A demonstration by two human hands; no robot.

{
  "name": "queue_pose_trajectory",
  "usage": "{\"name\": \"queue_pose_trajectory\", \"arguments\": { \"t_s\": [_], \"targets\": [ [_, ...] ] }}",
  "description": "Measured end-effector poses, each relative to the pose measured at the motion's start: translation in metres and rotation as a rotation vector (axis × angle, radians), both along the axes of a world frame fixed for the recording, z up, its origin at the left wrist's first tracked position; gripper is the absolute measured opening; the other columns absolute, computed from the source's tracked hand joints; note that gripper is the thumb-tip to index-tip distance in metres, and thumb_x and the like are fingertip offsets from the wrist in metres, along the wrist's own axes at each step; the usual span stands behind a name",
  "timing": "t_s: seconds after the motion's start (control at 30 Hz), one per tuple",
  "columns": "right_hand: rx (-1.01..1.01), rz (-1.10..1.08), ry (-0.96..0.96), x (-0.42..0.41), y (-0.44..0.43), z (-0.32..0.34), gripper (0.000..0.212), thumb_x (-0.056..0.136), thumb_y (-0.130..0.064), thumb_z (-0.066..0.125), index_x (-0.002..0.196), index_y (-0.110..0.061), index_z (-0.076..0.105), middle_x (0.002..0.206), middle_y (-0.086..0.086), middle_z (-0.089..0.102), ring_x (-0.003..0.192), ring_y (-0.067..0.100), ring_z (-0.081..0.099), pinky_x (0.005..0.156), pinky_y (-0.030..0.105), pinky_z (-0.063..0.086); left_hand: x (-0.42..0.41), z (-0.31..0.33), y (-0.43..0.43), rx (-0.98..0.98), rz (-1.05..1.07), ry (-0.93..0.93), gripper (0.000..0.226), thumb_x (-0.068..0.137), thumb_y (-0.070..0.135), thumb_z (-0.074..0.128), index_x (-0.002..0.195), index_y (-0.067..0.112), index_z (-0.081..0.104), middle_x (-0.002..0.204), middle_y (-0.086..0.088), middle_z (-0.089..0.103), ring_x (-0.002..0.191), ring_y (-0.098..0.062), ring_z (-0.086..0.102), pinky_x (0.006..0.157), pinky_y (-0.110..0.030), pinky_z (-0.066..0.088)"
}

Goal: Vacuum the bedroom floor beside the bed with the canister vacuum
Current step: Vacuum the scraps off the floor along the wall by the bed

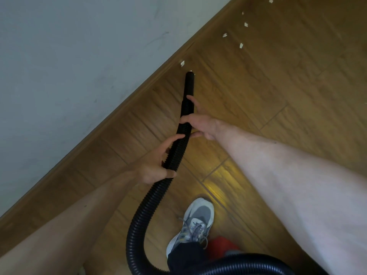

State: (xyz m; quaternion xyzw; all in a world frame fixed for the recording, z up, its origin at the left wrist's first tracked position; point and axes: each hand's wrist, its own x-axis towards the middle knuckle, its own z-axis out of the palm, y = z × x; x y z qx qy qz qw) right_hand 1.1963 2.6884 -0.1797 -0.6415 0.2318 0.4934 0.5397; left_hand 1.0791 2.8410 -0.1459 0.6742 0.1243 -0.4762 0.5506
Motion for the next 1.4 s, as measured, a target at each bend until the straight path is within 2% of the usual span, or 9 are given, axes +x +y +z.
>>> {"name": "queue_pose_trajectory", "arguments": {
  "t_s": [0.13, 0.3, 0.4, 0.57, 0.8, 0.97, 1.1, 1.27, 1.4],
  "targets": [
    [-0.007, -0.023, 0.013, 0.008, -0.006, 0.003, 0.088, 0.089, 0.0, 0.065, 0.151, -0.048, 0.025, 0.14, 0.005, 0.047, 0.105, 0.021, 0.058, 0.074, 0.038, 0.061, 0.016, 0.008, 0.001, 0.005, -0.067, 0.004, 0.102, 0.078, -0.003, 0.075, 0.141, 0.06, 0.026, 0.13, 0.013, 0.046, 0.118, -0.007, 0.046, 0.094, -0.034, 0.054],
    [0.015, -0.014, 0.064, 0.012, -0.001, 0.01, 0.088, 0.088, -0.002, 0.066, 0.15, -0.048, 0.025, 0.137, 0.006, 0.048, 0.103, 0.022, 0.059, 0.079, 0.042, 0.062, 0.024, 0.031, 0.007, -0.003, -0.066, 0.055, 0.1, 0.078, -0.002, 0.076, 0.142, 0.056, 0.028, 0.125, 0.005, 0.049, 0.11, -0.014, 0.053, 0.088, -0.039, 0.057],
    [0.04, 0.027, 0.096, 0.01, 0.01, 0.016, 0.087, 0.088, -0.003, 0.067, 0.15, -0.047, 0.025, 0.128, 0.004, 0.05, 0.1, 0.022, 0.06, 0.081, 0.042, 0.061, 0.023, 0.048, 0.017, 0.008, -0.072, 0.113, 0.098, 0.08, 0.001, 0.076, 0.142, 0.057, 0.026, 0.126, 0.0, 0.049, 0.106, -0.017, 0.057, 0.078, -0.036, 0.058],
    [0.063, 0.072, 0.124, 0.012, 0.028, 0.019, 0.087, 0.087, -0.001, 0.07, 0.149, -0.046, 0.029, 0.123, 0.002, 0.049, 0.097, 0.02, 0.059, 0.075, 0.04, 0.061, 0.027, 0.063, 0.03, 0.007, -0.026, 0.221, 0.097, 0.081, -0.002, 0.074, 0.142, 0.057, 0.026, 0.129, -0.002, 0.046, 0.111, -0.026, 0.059, 0.072, -0.05, 0.061],
    [0.034, 0.067, 0.097, 0.016, 0.035, 0.013, 0.091, 0.084, -0.002, 0.074, 0.148, -0.049, 0.029, 0.138, 0.004, 0.048, 0.111, 0.024, 0.058, 0.082, 0.044, 0.061, 0.028, 0.051, 0.036, 0.002, 0.011, 0.188, 0.097, 0.08, 0.0, 0.077, 0.144, 0.054, 0.027, 0.132, -0.002, 0.046, 0.122, -0.021, 0.049, 0.073, -0.03, 0.056],
    [0.014, 0.002, 0.053, 0.022, 0.038, 0.008, 0.092, 0.084, -0.002, 0.074, 0.149, -0.047, 0.027, 0.135, 0.006, 0.051, 0.102, 0.022, 0.062, 0.069, 0.036, 0.062, 0.045, 0.047, 0.045, -0.036, -0.011, 0.221, 0.096, 0.081, -0.003, 0.074, 0.142, 0.057, 0.029, 0.125, -0.001, 0.048, 0.109, -0.021, 0.057, 0.064, -0.039, 0.062],
    [0.002, -0.003, 0.038, 0.03, 0.039, 0.01, 0.091, 0.085, -0.003, 0.073, 0.15, -0.047, 0.027, 0.135, 0.005, 0.05, 0.1, 0.02, 0.062, 0.058, 0.028, 0.059, 0.052, 0.047, 0.046, -0.038, 0.006, 0.21, 0.096, 0.082, -0.006, 0.073, 0.142, 0.056, 0.03, 0.124, 0.001, 0.048, 0.103, -0.018, 0.06, 0.069, -0.048, 0.062],
    [-0.027, -0.001, 0.038, 0.034, 0.041, 0.012, 0.091, 0.086, -0.005, 0.072, 0.151, -0.047, 0.025, 0.14, 0.006, 0.05, 0.095, 0.016, 0.062, 0.062, 0.029, 0.06, 0.056, 0.049, 0.046, -0.04, 0.011, 0.192, 0.096, 0.081, -0.007, 0.073, 0.141, 0.056, 0.031, 0.124, 0.0, 0.049, 0.101, -0.017, 0.061, 0.061, -0.038, 0.061],
    [-0.041, -0.038, 0.026, 0.043, 0.042, 0.017, 0.089, 0.088, -0.007, 0.071, 0.152, -0.044, 0.023, 0.141, 0.007, 0.05, 0.092, 0.015, 0.061, 0.064, 0.03, 0.061, 0.067, 0.052, 0.047, -0.05, 0.029, 0.201, 0.096, 0.081, -0.007, 0.073, 0.14, 0.057, 0.032, 0.126, 0.0, 0.049, 0.102, -0.02, 0.062, 0.063, -0.04, 0.062]
  ]
}}
